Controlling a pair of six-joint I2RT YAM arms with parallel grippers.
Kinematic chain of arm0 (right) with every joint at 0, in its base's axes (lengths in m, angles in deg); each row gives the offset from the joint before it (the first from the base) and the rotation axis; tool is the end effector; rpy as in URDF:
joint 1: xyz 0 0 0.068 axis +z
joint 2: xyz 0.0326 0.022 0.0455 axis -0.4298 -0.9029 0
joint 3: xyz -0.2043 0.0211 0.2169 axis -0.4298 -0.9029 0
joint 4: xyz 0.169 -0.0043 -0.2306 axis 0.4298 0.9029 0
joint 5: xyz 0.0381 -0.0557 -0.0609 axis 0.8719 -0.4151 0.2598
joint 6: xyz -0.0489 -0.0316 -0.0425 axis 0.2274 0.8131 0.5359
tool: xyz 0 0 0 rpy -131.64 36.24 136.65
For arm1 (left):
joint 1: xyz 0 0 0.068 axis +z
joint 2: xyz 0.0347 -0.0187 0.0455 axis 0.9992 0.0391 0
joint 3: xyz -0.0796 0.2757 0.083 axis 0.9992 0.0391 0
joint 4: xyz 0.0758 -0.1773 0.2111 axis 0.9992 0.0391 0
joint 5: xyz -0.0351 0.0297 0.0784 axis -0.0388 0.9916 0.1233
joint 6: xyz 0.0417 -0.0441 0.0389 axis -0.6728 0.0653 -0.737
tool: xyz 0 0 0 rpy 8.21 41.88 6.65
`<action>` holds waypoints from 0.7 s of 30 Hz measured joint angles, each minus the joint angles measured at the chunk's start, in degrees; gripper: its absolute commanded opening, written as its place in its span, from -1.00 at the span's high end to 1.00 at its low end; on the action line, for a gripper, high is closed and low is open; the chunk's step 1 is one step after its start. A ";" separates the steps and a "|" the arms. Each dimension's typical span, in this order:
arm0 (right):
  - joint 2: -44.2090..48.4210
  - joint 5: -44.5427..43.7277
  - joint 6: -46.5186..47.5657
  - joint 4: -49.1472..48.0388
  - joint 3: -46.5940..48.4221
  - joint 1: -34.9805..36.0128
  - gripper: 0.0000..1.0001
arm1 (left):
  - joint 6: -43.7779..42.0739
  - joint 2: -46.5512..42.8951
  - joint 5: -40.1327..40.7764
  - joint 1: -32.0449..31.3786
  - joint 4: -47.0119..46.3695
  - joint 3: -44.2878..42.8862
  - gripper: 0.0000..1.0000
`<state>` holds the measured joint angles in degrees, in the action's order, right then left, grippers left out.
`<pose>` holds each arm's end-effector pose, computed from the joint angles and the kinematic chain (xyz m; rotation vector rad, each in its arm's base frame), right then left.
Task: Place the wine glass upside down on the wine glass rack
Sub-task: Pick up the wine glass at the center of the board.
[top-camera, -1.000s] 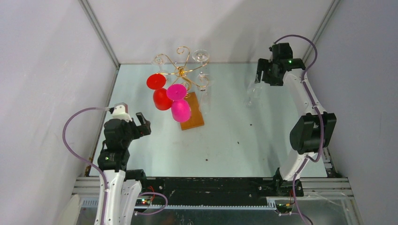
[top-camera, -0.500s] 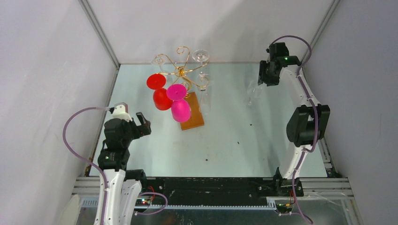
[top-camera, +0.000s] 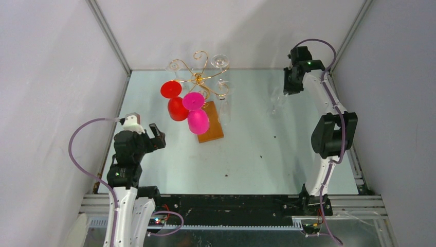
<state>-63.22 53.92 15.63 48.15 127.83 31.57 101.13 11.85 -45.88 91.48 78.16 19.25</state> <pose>0.4683 0.0477 0.3108 0.1232 2.5882 0.0551 0.1472 0.0057 0.2804 -0.2466 2.0185 -0.1655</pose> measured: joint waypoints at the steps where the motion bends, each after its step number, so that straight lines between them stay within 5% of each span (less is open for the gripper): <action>1: -0.17 -0.09 0.02 0.04 0.02 0.15 0.54 | 0.00 -0.02 0.00 -0.02 0.00 0.00 -0.99; 21: -1.22 -1.60 1.46 2.10 0.33 1.09 1.00 | 0.00 -0.13 -1.01 -0.61 0.00 0.00 -0.99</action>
<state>-64.44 52.32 17.09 50.25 128.16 32.66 101.13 11.72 -46.88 90.87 78.16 19.25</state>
